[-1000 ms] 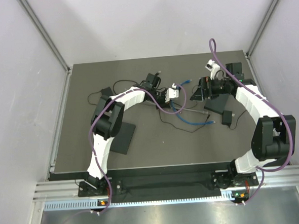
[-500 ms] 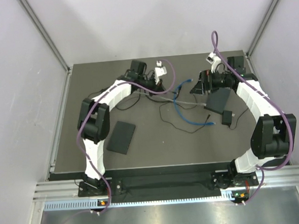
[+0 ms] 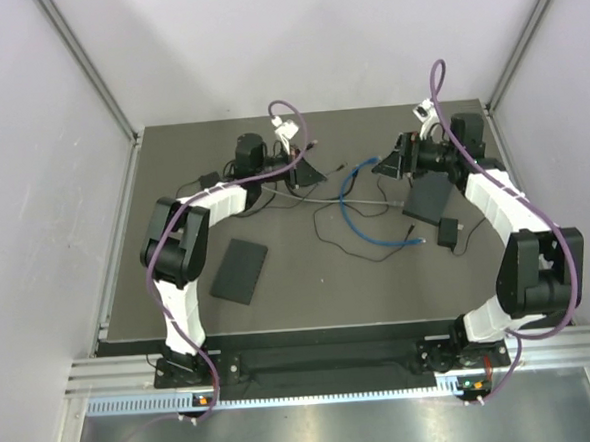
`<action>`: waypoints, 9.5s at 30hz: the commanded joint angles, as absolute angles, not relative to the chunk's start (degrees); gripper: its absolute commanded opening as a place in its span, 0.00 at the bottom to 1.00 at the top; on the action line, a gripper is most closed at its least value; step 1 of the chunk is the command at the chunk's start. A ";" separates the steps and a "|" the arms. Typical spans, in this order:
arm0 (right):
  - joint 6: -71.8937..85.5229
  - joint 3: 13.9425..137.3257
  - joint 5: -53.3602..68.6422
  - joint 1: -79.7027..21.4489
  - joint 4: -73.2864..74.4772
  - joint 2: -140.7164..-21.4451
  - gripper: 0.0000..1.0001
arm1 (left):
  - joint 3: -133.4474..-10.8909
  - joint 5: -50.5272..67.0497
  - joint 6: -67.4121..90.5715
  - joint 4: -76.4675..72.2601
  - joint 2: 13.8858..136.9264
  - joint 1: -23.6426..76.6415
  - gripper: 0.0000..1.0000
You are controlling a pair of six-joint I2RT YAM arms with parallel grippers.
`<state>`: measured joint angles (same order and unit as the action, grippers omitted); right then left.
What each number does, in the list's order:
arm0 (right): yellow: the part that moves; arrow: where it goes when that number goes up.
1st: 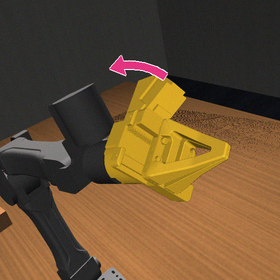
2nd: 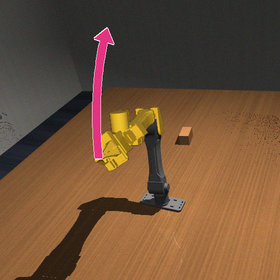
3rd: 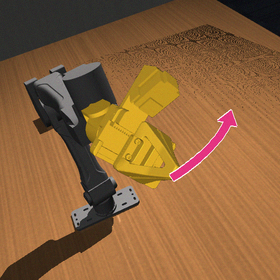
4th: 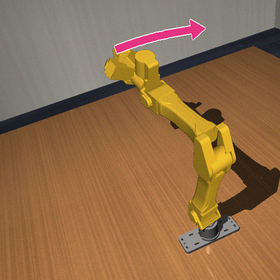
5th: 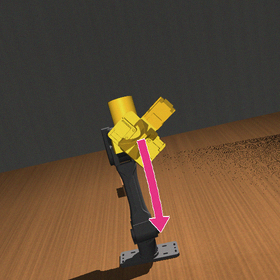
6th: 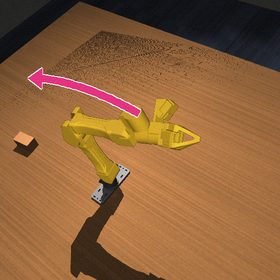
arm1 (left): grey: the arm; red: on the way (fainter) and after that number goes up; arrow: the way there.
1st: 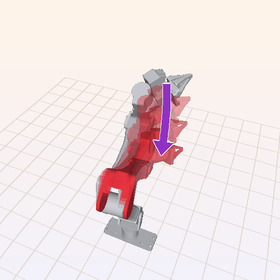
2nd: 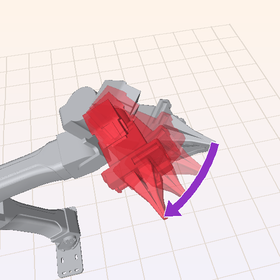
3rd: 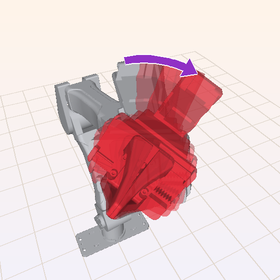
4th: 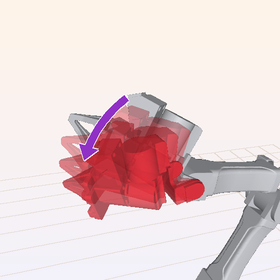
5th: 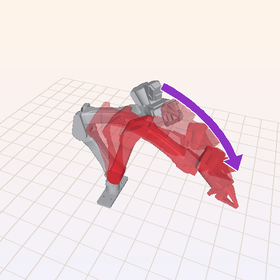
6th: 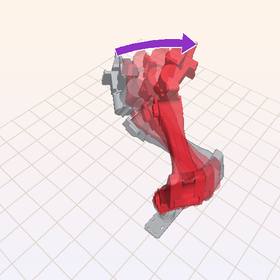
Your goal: Insert the plug into the switch port
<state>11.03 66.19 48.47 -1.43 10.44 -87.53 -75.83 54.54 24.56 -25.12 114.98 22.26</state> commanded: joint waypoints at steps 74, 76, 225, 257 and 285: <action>36.21 79.19 50.36 -23.20 -22.94 -96.42 0.00 | -64.42 49.40 43.60 -35.77 94.75 21.09 0.30; 34.99 79.54 49.93 -23.55 -21.63 -96.50 0.00 | -64.60 50.18 43.42 -36.03 94.75 21.09 0.35; -10.11 80.68 12.92 -55.11 11.33 -119.62 0.00 | -40.17 40.17 27.60 9.93 82.35 -10.46 0.68; -13.18 94.57 6.42 -56.16 31.11 -129.37 0.00 | -37.18 38.41 26.02 9.23 79.63 -10.37 0.61; -13.53 105.29 4.92 -57.04 34.98 -134.56 0.00 | -41.48 40.25 21.71 10.89 87.98 -4.66 0.47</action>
<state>-13.37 104.22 5.87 -55.88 34.37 -130.39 -40.32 40.95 24.53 10.31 86.56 -5.37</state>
